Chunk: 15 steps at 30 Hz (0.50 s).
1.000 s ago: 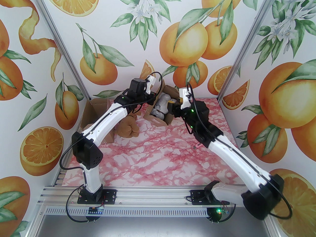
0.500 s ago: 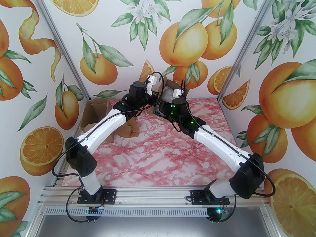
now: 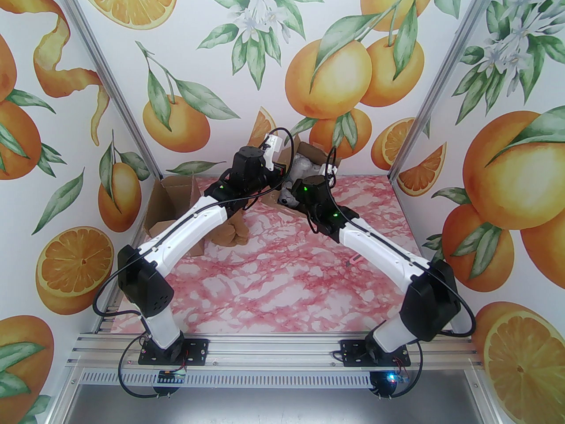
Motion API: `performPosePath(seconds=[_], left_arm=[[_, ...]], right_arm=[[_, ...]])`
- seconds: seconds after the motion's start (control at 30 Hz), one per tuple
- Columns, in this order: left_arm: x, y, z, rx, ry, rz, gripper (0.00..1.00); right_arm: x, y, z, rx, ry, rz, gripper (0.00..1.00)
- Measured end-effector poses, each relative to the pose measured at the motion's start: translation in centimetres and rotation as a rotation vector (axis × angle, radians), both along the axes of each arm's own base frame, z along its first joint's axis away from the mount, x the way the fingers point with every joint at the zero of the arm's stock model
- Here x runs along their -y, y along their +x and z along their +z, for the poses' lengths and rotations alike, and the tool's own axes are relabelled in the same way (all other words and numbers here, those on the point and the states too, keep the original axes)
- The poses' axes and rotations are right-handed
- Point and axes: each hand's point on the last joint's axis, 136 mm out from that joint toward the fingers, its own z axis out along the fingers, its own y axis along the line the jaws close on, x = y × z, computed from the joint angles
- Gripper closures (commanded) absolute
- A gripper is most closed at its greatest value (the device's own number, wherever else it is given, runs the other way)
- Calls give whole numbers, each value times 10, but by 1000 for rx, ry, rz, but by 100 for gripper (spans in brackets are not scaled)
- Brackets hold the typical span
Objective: Unpack the express box
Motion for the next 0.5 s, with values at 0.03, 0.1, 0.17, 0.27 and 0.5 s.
performPosePath(seconds=[0.03, 0.1, 0.17, 0.27, 0.5], left_arm=[[1, 0, 0, -3, -4, -2, 100], [1, -1, -1, -7, -7, -4, 100], [2, -2, -1, -13, -13, -8, 100], [3, -2, -1, -20, -23, -9, 100], [5, -3, -2, -44, -49, -14, 100]], right_arm=[[1, 2, 0, 4, 2, -3, 35], [2, 6, 2, 21, 14, -10, 35], [1, 9, 6, 40, 27, -10, 35], [-2, 13, 11, 64, 47, 2, 35], [-5, 15, 6, 58, 54, 5, 32]])
